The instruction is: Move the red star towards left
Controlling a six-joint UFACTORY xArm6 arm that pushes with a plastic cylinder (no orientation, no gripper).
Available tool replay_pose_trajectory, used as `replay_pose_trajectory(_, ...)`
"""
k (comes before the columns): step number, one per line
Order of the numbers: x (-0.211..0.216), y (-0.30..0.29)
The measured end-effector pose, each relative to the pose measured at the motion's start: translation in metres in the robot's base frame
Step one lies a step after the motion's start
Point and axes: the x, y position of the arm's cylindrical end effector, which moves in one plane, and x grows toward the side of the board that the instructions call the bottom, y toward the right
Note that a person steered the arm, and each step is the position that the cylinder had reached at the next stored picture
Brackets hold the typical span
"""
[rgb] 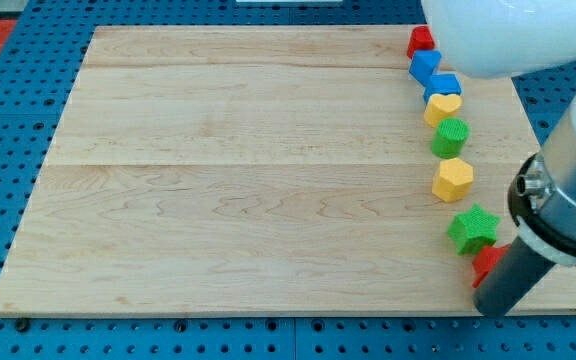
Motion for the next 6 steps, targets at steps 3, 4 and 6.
replay_pose_trajectory(3, -0.020, 0.163)
replay_pose_trajectory(4, -0.027, 0.114)
replay_pose_trajectory(6, -0.025, 0.040)
